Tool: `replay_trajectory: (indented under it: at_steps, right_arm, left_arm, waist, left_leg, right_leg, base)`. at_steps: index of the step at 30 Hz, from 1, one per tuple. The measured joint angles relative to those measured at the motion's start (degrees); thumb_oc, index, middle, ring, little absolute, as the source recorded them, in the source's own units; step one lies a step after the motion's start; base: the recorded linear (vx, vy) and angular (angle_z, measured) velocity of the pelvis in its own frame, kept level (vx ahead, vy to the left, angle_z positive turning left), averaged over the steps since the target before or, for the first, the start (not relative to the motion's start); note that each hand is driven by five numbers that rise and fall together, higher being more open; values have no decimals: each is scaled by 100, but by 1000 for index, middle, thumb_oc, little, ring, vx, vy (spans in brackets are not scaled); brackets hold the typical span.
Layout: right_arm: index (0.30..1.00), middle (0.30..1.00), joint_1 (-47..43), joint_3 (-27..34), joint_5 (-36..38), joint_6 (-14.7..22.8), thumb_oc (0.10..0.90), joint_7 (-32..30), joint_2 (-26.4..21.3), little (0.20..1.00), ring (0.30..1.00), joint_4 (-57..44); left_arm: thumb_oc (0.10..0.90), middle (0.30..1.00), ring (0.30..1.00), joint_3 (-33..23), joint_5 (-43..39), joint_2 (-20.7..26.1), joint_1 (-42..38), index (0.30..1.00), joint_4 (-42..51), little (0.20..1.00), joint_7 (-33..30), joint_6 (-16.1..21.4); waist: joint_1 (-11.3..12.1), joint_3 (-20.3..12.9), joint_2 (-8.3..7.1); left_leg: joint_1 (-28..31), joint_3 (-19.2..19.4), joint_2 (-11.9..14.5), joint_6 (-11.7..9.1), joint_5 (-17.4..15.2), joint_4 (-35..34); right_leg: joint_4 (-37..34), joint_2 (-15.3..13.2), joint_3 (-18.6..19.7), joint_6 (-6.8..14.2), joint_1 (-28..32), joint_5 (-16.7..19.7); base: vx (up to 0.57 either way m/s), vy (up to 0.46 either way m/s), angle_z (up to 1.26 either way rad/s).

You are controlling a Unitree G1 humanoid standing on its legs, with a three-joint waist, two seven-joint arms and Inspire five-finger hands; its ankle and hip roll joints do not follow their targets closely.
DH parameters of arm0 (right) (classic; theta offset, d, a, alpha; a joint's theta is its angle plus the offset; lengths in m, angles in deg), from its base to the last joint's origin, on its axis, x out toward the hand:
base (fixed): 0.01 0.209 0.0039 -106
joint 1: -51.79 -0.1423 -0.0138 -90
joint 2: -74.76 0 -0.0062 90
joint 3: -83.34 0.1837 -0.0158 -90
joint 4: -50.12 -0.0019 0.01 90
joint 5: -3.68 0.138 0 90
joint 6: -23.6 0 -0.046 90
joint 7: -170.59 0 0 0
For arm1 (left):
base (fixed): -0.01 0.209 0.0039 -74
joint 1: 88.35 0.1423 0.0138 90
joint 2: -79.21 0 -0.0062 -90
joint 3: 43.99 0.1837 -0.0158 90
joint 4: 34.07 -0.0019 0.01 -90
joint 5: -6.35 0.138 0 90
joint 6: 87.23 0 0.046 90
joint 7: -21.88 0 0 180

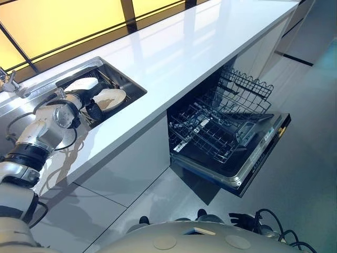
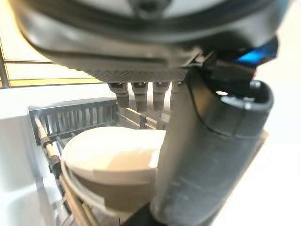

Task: Pick up plates and place into dishwasher.

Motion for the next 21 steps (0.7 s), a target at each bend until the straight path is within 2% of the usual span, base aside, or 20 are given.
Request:
replay_trajectory:
  at_steps: [1,2,5,8,11,21]
  right_arm:
    - [900,900,3,0,0,-7,800,0,6,900,900,-13]
    - [900,900,12,0,0,-18,800,0,6,900,900,-15]
    - [900,900,6,-5,-6,-24,800,1,3,900,900,-15]
    - [900,900,14,-4,-6,-29,800,16,4,900,900,-14]
    - [900,900,4,-6,-7,-29,800,24,18,900,900,-22]
    - [900,900,19,-3,-18,-23,800,95,49,900,900,-28]
  left_arm:
    - [111,309,309,48,31,-69,2,309,-67,211,-78,-4]
    - [100,300,300,75,89,-113,2,300,-78,200,-95,4]
    - [100,300,300,300,194,-257,2,300,-242,200,-276,-14]
    - [100,300,300,402,205,-410,2,300,-362,200,-724,-217]
    - [100,300,300,398,208,-425,-1,300,-407,200,-1243,-202]
    - [100,300,300,319,185,-396,83,300,-414,200,-1935,-169]
  waist:
    - [-9,-1,-4]
    - [-1,-2,-6]
    - [37,-4,-4]
    - [52,-1,-24]
    - [5,-16,-53]
    - [20,-1,-116]
  left_leg:
    - [-1,3,0,6,-5,0]
    - [0,4,0,15,-11,0]
    - [15,6,4,-12,-34,0]
    - [14,13,9,-6,-26,0]
    - [22,99,34,-6,-25,-1]
    - [28,193,56,-11,-1,0]
  right_leg:
    - [1,0,2,2,-8,-2]
    - [1,0,3,10,-11,-7]
    - [27,0,4,22,-16,-17]
    - [41,-1,3,-1,-34,-32]
    - [45,4,12,-2,-47,-33]
    - [4,23,45,-18,-20,27]
  base:
    - [0,0,0]
    - [0,0,0]
    - [0,0,0]
    - [0,0,0]
    - [1,-2,-4]
    - [-2,-1,-2]
